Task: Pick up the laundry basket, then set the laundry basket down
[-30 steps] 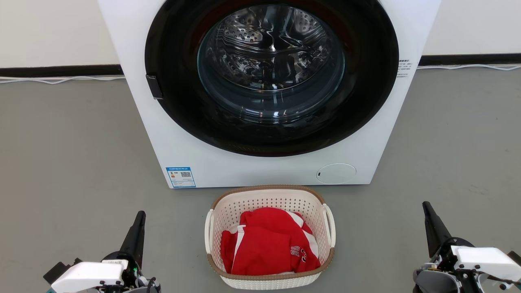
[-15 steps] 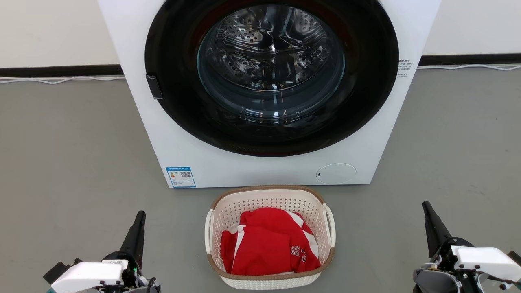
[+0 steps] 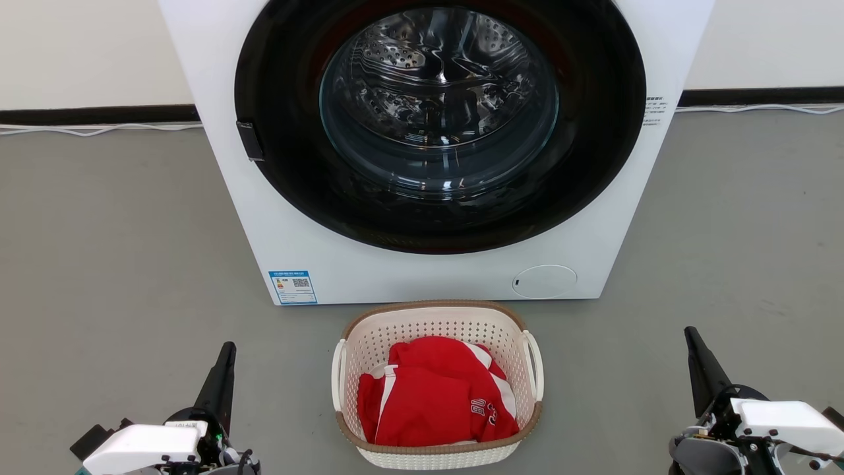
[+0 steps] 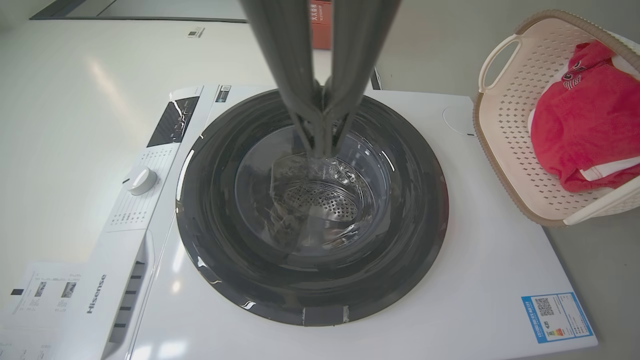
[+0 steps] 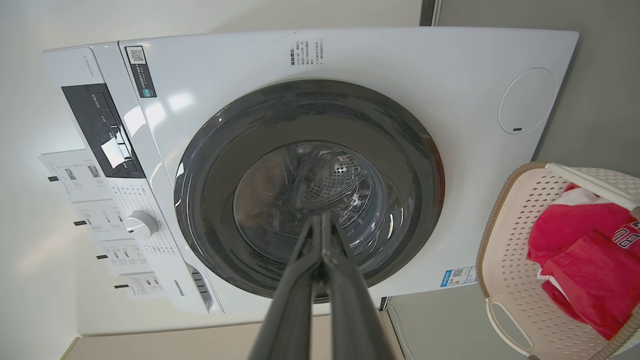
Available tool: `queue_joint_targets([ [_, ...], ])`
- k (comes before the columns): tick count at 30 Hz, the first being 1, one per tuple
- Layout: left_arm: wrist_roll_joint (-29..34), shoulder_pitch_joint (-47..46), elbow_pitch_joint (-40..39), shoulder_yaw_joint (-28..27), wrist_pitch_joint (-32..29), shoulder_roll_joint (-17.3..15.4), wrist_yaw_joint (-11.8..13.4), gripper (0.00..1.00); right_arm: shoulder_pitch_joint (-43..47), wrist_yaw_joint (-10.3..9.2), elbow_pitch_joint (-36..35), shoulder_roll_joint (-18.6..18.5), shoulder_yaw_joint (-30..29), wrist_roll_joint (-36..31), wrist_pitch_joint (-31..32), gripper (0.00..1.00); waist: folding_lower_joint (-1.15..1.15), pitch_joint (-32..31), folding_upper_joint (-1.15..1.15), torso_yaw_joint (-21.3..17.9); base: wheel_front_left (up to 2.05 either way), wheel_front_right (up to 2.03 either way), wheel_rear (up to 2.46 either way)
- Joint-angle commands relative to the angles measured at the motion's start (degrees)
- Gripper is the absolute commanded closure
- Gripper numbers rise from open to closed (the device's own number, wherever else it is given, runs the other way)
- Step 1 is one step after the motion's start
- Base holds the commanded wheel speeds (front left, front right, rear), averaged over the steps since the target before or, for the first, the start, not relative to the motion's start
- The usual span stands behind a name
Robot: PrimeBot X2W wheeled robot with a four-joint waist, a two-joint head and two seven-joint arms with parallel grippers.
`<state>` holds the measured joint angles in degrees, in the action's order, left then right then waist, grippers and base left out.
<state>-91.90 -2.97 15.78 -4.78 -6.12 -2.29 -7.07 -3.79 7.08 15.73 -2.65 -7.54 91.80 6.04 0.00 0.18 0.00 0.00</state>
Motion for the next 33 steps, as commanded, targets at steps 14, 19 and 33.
queue_joint_targets([
  [14,-0.27,-3.22,-1.73,-1.73,-0.36,-0.59,-0.42,1.00,-2.40,0.41,-1.70,-0.22,1.02,0.37,0.45,1.00,0.00,0.00,0.00,0.00,0.00,0.00,0.00],
  [19,-0.27,-3.22,-1.73,-1.73,-0.36,-0.59,-0.42,1.00,-2.40,0.41,-1.70,-0.22,1.02,0.37,0.45,1.00,0.00,0.00,0.00,0.00,0.00,0.00,0.00],
  [33,-0.27,-3.22,-1.73,-1.73,-0.36,-0.59,-0.42,1.00,-2.40,0.41,-1.70,-0.22,1.03,0.37,0.45,1.00,0.00,0.00,0.00,0.00,0.00,0.00,0.00],
])
